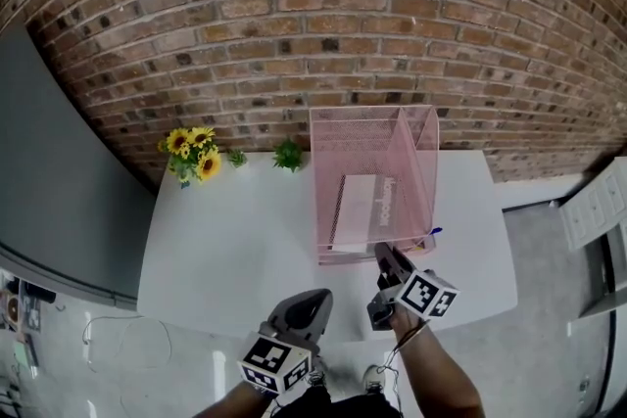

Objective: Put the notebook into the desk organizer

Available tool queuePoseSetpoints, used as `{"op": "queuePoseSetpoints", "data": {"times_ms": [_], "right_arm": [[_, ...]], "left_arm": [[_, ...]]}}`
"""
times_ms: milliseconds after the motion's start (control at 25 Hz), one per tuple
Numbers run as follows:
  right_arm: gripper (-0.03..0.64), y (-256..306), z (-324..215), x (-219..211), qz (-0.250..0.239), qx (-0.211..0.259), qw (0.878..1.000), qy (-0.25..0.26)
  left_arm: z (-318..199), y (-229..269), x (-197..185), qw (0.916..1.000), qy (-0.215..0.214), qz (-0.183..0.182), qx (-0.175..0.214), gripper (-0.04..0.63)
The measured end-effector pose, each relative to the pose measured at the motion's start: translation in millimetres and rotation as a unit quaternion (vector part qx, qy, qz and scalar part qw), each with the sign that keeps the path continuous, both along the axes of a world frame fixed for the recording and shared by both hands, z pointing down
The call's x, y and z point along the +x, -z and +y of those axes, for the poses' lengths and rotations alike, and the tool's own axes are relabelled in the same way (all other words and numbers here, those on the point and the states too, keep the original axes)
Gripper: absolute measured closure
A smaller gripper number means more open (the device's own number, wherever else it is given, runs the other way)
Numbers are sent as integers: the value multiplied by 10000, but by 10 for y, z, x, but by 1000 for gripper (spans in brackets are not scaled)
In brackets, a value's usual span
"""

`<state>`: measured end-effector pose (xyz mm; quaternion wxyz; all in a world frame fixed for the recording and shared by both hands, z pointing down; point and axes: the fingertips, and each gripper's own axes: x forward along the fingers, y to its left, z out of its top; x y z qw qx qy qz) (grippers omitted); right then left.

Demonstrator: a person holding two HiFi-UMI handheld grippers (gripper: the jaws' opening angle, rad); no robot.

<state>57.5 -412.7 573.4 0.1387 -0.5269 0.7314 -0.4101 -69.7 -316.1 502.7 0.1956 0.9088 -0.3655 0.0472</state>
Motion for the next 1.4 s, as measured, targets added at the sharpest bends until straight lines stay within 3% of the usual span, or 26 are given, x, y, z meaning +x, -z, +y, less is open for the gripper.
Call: {"op": "queuePoseSetpoints", "data": {"times_ms": [160, 320, 520, 680, 920, 1120, 1400], "right_arm": [[550, -5, -33, -6, 751, 62, 9968, 268], [484, -65, 3, -112, 1461, 99, 9861, 779], [437, -110, 58, -229, 2701, 288, 9520, 1408], [430, -157, 70, -232, 3504, 340, 9226, 1578], [426, -228, 50, -134, 4089, 248, 9024, 1334], [369, -255, 29, -102, 4498, 212, 8839, 1263], [329, -257, 36, -61, 4468, 126, 8879, 1090]], "left_arm": [[2, -40, 18, 10000, -27, -9, -52, 591], [5, -24, 50, 10000, -41, 11, -73, 591], [43, -25, 88, 9999, -64, 25, -73, 591], [74, -27, 99, 9999, -69, 34, -75, 591], [88, -22, 85, 10000, -73, 9, -61, 591], [96, -43, 64, 9999, -60, -22, -95, 591], [113, -46, 79, 9999, -62, -24, -90, 591]]}}
